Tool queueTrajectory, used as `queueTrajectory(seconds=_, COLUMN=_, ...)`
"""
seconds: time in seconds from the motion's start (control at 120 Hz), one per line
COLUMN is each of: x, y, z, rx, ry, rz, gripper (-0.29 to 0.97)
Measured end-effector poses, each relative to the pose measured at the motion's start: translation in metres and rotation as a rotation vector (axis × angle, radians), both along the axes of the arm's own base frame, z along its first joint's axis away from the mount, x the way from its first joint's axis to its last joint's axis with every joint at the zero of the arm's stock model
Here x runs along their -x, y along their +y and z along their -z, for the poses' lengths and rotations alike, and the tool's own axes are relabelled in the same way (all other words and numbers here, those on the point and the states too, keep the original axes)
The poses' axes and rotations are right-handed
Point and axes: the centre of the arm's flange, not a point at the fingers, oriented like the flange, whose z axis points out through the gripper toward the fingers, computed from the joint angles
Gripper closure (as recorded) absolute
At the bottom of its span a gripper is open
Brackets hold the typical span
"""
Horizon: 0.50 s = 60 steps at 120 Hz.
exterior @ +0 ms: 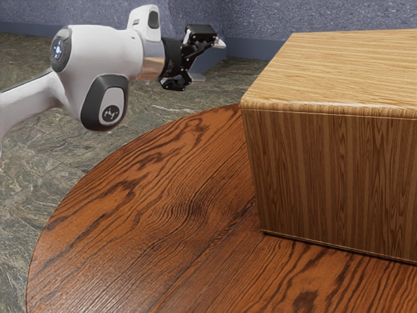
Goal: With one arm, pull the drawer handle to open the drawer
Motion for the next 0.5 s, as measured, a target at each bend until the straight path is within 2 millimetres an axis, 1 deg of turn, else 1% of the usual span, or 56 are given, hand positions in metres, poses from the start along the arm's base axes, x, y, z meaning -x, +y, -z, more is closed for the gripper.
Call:
queueTrajectory(seconds=0.108, x=-0.001, y=-0.005, z=0.001, rx=-0.017, ry=-0.009, rz=0.014, gripper=0.0)
queueTrajectory(seconds=0.175, x=-0.001, y=-0.016, z=0.001, rx=-0.022, ry=-0.01, rz=0.034, gripper=0.0)
queueTrajectory(seconds=0.242, x=0.006, y=-0.036, z=-0.01, rx=-0.013, ry=-0.025, rz=0.069, gripper=0.0)
queueTrajectory(seconds=0.292, x=0.011, y=-0.046, z=-0.029, rx=0.0, ry=-0.022, rz=0.073, gripper=0.0)
queueTrajectory(seconds=0.333, x=0.015, y=-0.043, z=-0.048, rx=0.01, ry=-0.017, rz=0.055, gripper=0.0)
queueTrajectory(seconds=0.375, x=0.017, y=-0.038, z=-0.062, rx=0.018, ry=0.003, rz=0.035, gripper=0.0)
queueTrajectory(seconds=0.408, x=0.017, y=-0.031, z=-0.067, rx=0.025, ry=0.031, rz=0.018, gripper=0.0)
queueTrajectory(seconds=0.458, x=0.017, y=-0.022, z=-0.068, rx=0.037, ry=0.082, rz=-0.001, gripper=0.0)
queueTrajectory(seconds=0.5, x=0.017, y=-0.018, z=-0.075, rx=0.048, ry=0.119, rz=-0.011, gripper=0.0)
